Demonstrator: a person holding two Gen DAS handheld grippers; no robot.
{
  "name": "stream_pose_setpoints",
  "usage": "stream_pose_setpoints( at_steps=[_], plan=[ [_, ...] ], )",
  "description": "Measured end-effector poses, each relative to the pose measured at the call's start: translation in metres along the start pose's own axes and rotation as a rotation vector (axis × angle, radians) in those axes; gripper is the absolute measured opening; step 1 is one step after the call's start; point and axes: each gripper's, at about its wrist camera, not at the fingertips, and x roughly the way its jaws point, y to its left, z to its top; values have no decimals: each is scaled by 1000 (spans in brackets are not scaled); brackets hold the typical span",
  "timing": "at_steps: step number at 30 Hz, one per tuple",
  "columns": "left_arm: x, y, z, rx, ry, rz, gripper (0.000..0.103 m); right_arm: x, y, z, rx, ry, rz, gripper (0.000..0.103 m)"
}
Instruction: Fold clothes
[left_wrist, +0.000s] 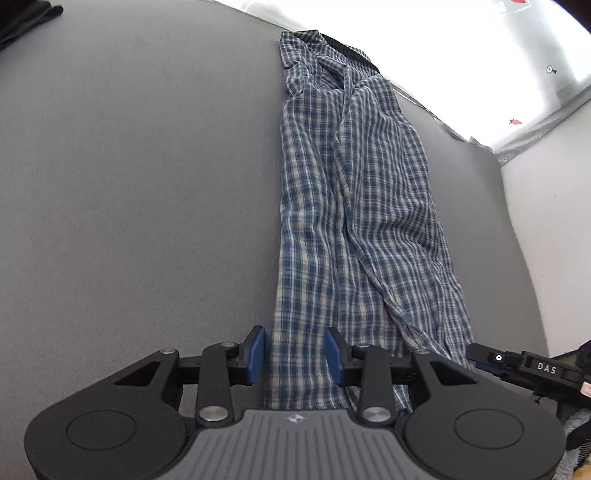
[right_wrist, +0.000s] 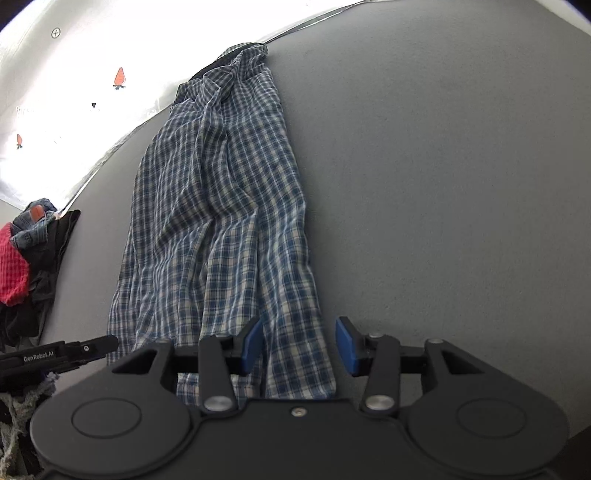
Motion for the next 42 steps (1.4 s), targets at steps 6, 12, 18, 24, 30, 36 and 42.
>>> stream_pose_setpoints(
  at_steps=[6, 12, 18, 24, 30, 36, 42],
  plan=[
    [-4, 8, -21, -2, 89, -116, 35, -7, -20, -20, 106, 62, 157, 45],
    [-1, 6, -39, -29, 148, -171, 35, -15, -42, -44, 189, 120, 278, 43],
    [2, 4, -56, -67, 201, -216, 35, -14, -21, -49, 15, 199, 267, 43],
    [5, 1, -72, -104, 259, -259, 35, -1, -12, -38, -75, 278, 315, 40],
    [33, -12, -92, -102, 367, -108, 35, 5, 1, -33, -234, 351, 312, 37],
    [0, -24, -89, -44, 289, -72, 40, 10, -3, -34, -263, 434, 290, 36],
    [-42, -31, -71, -29, 188, -37, 41, -6, 0, -24, -343, 396, 180, 34]
  ],
)
